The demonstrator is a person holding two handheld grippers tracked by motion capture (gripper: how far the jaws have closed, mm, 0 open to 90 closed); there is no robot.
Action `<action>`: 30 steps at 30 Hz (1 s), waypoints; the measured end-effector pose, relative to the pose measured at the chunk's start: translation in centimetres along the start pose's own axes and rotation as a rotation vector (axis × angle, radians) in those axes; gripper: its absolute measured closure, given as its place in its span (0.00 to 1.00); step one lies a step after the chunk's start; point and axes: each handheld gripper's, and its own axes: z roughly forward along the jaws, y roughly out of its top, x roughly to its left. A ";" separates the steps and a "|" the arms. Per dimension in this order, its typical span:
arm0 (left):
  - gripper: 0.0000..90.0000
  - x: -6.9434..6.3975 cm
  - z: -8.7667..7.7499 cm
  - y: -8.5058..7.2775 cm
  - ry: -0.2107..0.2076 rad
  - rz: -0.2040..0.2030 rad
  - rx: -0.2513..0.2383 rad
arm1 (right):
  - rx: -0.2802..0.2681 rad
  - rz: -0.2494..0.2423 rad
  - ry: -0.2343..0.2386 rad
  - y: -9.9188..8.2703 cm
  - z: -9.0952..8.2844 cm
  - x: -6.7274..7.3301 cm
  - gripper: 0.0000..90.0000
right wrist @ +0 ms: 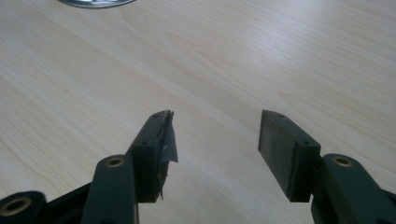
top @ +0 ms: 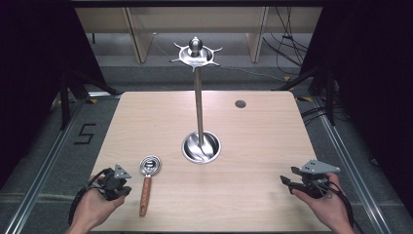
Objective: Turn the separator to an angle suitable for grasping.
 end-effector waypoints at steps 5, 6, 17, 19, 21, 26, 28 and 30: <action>0.99 -0.2 1.5 0.4 -0.096 0.125 0.112 | -0.007 -0.015 0.008 0.0 0.1 0.0 0.50; 0.99 -0.3 1.7 0.5 -0.095 0.131 0.123 | -0.008 -0.018 0.008 0.0 0.2 -0.1 0.50; 0.99 -1.4 3.1 1.1 -0.103 0.234 0.173 | -0.019 -0.023 -0.007 0.0 0.1 -0.1 0.50; 0.99 -1.7 3.4 1.5 -0.112 0.253 0.176 | -0.007 0.005 -0.001 0.0 0.0 0.1 0.50; 0.99 -1.8 3.5 1.9 -0.114 0.265 0.186 | -0.011 -0.001 0.001 0.0 0.1 0.1 0.50; 0.99 -2.6 4.0 3.3 -0.127 0.310 0.190 | -0.023 -0.034 -0.008 0.1 0.1 0.0 0.50; 0.99 -2.6 4.2 3.7 -0.140 0.338 0.191 | -0.022 -0.033 -0.007 0.0 0.2 -0.1 0.50; 0.99 -3.5 4.5 4.7 -0.142 0.356 0.203 | -0.021 -0.036 -0.009 0.0 0.2 -0.1 0.50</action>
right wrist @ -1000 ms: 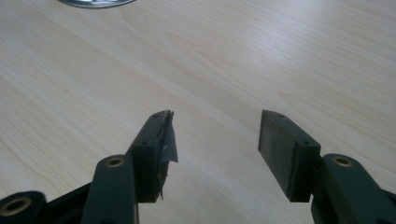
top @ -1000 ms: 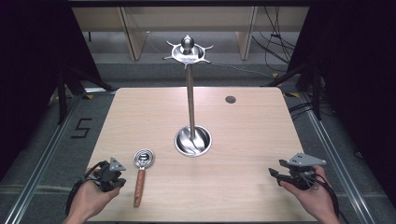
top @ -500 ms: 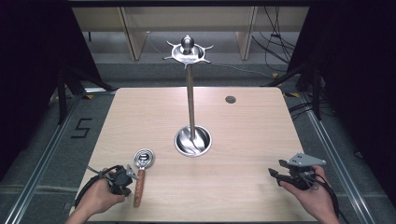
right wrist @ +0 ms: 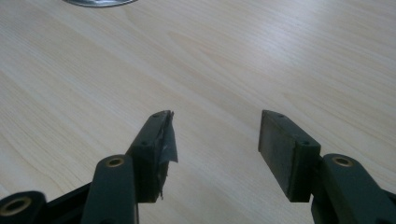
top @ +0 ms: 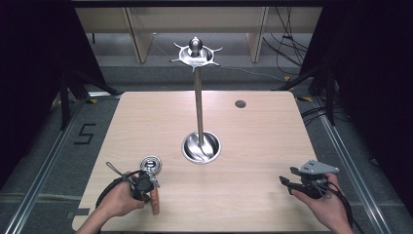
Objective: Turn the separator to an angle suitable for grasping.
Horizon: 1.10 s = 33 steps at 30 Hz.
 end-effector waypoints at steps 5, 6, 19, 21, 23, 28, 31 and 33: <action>0.99 -0.4 0.0 1.9 0.003 0.041 0.021 | 0.000 0.021 0.005 0.0 -0.1 0.0 0.50; 0.99 -0.7 0.0 2.6 -0.006 0.036 0.018 | 0.000 0.015 0.002 0.0 -0.1 0.0 0.50; 0.99 -1.1 0.7 8.2 -0.017 0.112 -0.034 | 0.003 0.024 0.002 -0.1 -0.1 -0.1 0.50; 0.99 -1.2 0.7 8.4 -0.013 0.119 -0.046 | 0.005 0.030 0.001 -0.2 -0.2 0.0 0.50; 0.99 -1.2 0.7 8.4 -0.014 0.122 -0.054 | -0.003 0.025 -0.007 -0.2 -0.2 0.0 0.50; 0.91 -1.6 -1.2 7.0 -0.003 0.161 -0.128 | 0.008 0.041 -0.001 -0.3 -0.6 -0.2 0.50; 0.81 -1.0 -2.4 6.3 0.009 0.166 -0.164 | 0.007 0.055 -0.014 -0.4 -0.7 -0.1 0.50; 0.75 -0.4 -3.0 6.1 0.026 0.194 -0.177 | 0.008 0.022 -0.008 -0.4 -0.8 -0.4 0.50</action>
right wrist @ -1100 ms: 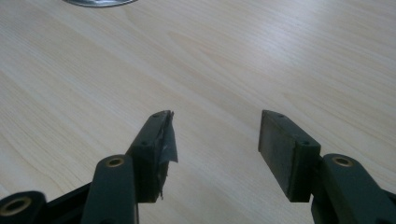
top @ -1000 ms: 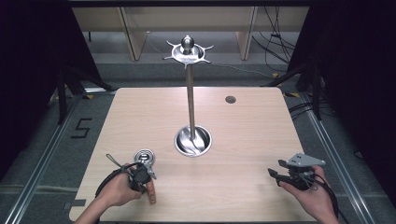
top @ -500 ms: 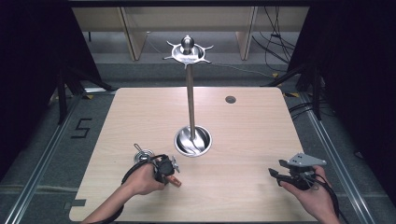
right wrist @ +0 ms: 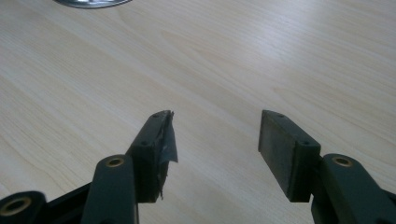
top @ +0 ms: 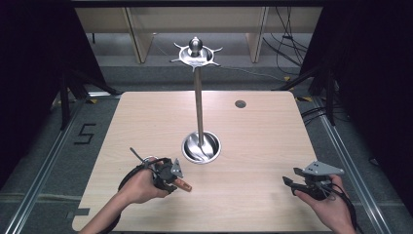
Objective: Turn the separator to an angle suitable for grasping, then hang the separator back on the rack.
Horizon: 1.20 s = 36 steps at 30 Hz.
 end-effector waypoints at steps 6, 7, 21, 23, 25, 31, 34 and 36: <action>0.58 1.5 -0.6 -0.1 0.022 -0.043 -0.034 | 0.001 0.025 -0.004 0.1 0.0 0.2 0.50; 0.56 1.5 -0.6 -0.1 0.022 -0.043 -0.034 | 0.001 0.025 -0.004 0.1 0.0 0.2 0.50; 0.44 2.9 0.2 2.0 -0.048 0.208 0.037 | -0.002 0.028 0.002 0.0 0.2 -0.1 0.50; 0.45 2.8 0.5 2.2 -0.075 0.255 0.055 | 0.001 0.017 -0.001 0.1 0.1 0.1 0.50; 0.45 2.8 0.7 2.2 -0.084 0.272 0.062 | 0.000 0.011 0.001 0.1 0.1 0.1 0.50; 0.46 3.0 2.3 2.3 -0.093 0.316 0.109 | 0.003 0.031 0.004 0.1 0.4 0.2 0.50; 0.48 3.0 3.2 2.4 -0.095 0.335 0.119 | -0.006 0.012 -0.003 0.1 0.4 0.0 0.50; 0.49 3.0 3.6 2.5 -0.096 0.350 0.136 | 0.008 0.030 0.001 0.1 0.3 0.0 0.50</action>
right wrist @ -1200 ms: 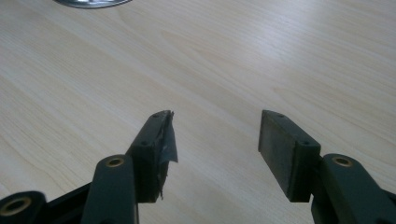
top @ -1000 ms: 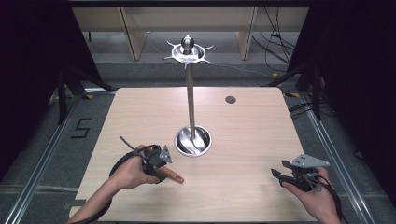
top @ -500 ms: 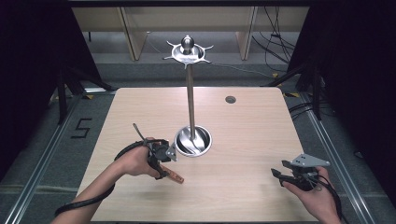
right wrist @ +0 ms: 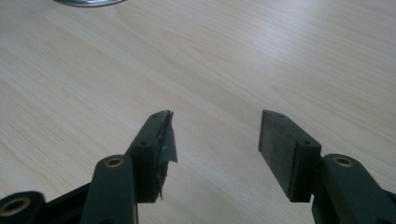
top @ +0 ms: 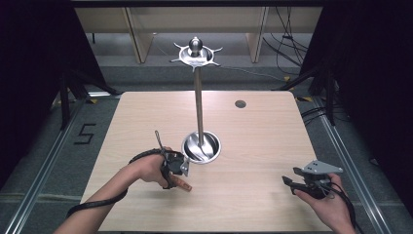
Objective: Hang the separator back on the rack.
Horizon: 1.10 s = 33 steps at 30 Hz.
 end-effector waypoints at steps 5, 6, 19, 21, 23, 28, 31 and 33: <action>0.50 0.2 0.9 0.2 -0.014 0.006 0.017 | -0.014 -0.046 -0.004 0.0 0.1 -0.3 0.50; 0.50 0.2 1.0 0.3 -0.012 0.014 0.023 | -0.014 -0.046 -0.004 0.0 0.1 -0.3 0.50; 0.55 0.8 1.7 0.5 -0.036 0.034 0.068 | -0.009 -0.014 0.001 0.0 0.0 -0.1 0.49; 0.57 0.8 1.7 0.5 -0.049 0.024 0.074 | 0.001 -0.010 -0.001 0.0 -0.1 -0.1 0.49; 0.58 0.9 1.7 0.5 -0.054 0.014 0.079 | 0.004 -0.014 0.000 0.0 -0.1 -0.1 0.49; 0.62 1.1 1.7 0.5 -0.067 -0.009 0.083 | 0.000 -0.016 0.006 0.0 0.0 -0.1 0.49; 0.63 1.1 1.7 0.6 -0.065 0.000 0.104 | 0.006 -0.005 0.015 0.0 0.0 0.0 0.49; 0.66 1.1 1.7 0.6 -0.072 0.005 0.115 | -0.011 -0.040 -0.004 0.0 0.0 -0.2 0.49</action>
